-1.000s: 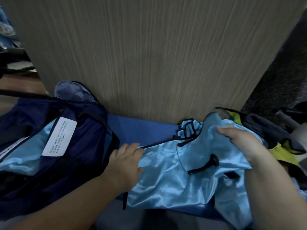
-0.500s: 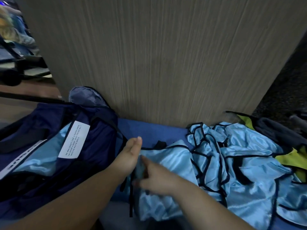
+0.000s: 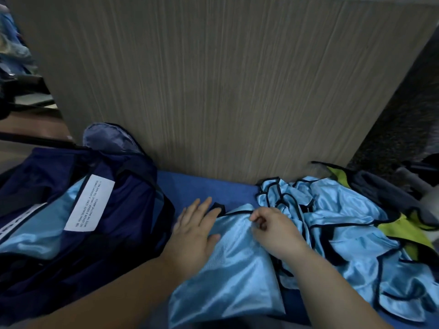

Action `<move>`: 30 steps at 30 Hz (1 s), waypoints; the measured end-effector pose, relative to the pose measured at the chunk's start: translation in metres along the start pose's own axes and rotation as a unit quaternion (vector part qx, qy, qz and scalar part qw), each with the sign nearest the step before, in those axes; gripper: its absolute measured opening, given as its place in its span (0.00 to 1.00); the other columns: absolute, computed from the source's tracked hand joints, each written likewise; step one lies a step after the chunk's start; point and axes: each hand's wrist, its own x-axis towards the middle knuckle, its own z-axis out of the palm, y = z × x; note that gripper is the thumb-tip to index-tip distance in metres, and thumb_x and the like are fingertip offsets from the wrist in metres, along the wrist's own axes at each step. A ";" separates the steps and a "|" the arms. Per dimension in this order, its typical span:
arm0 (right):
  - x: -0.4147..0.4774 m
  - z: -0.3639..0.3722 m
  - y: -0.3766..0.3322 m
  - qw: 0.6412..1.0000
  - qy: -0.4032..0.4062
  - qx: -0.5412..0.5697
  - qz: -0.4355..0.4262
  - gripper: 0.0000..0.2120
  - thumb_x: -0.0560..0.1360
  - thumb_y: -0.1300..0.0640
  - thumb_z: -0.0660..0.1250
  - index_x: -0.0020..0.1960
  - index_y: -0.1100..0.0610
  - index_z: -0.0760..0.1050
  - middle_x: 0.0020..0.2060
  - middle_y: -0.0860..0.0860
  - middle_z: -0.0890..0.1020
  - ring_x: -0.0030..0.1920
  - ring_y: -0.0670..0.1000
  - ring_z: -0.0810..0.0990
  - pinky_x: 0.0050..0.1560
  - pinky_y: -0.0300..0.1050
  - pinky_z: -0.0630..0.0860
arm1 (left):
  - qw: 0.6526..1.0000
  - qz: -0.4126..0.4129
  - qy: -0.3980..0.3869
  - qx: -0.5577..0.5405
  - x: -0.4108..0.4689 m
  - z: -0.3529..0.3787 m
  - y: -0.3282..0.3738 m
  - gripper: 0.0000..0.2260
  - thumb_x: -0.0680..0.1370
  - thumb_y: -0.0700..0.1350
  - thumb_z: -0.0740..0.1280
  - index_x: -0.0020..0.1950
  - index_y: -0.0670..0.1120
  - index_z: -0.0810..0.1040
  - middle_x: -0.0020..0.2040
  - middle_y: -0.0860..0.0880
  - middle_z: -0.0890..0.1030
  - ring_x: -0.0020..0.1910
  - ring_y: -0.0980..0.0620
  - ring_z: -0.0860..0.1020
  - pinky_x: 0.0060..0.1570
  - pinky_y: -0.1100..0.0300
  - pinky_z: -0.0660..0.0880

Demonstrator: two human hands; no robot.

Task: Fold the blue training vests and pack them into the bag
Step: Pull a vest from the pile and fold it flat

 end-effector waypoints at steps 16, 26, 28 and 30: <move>0.046 0.006 0.012 0.992 -0.020 0.121 0.017 0.12 0.80 0.52 0.64 0.43 0.58 0.76 0.36 0.47 0.76 0.39 0.47 0.75 0.42 0.40 0.71 | 0.971 0.073 -0.219 0.068 -0.008 0.010 0.007 0.40 0.73 0.75 0.51 0.74 0.64 0.29 0.75 0.61 0.29 0.73 0.55 0.26 0.71 0.43 0.27; 0.056 0.013 0.012 0.993 0.027 -0.104 0.051 0.13 0.81 0.47 0.60 0.52 0.55 0.76 0.50 0.54 0.80 0.51 0.54 0.78 0.49 0.45 0.72 | 0.962 0.127 -0.239 0.044 -0.004 0.004 -0.007 0.44 0.71 0.76 0.55 0.74 0.66 0.29 0.75 0.64 0.29 0.72 0.57 0.24 0.69 0.45 0.23; 0.055 0.008 0.007 0.994 0.010 -0.075 0.075 0.20 0.82 0.43 0.54 0.57 0.57 0.76 0.52 0.55 0.81 0.55 0.55 0.78 0.52 0.46 0.71 | 0.963 0.125 -0.236 0.040 -0.004 0.005 -0.008 0.42 0.72 0.76 0.53 0.74 0.65 0.29 0.76 0.64 0.31 0.72 0.58 0.24 0.70 0.46 0.25; 0.053 0.002 0.002 0.993 -0.049 -0.009 0.110 0.27 0.79 0.35 0.54 0.59 0.57 0.76 0.52 0.53 0.79 0.57 0.54 0.77 0.53 0.46 0.70 | 0.964 0.122 -0.232 0.039 -0.004 0.006 -0.009 0.39 0.74 0.75 0.49 0.74 0.64 0.29 0.76 0.64 0.32 0.73 0.58 0.25 0.71 0.46 0.27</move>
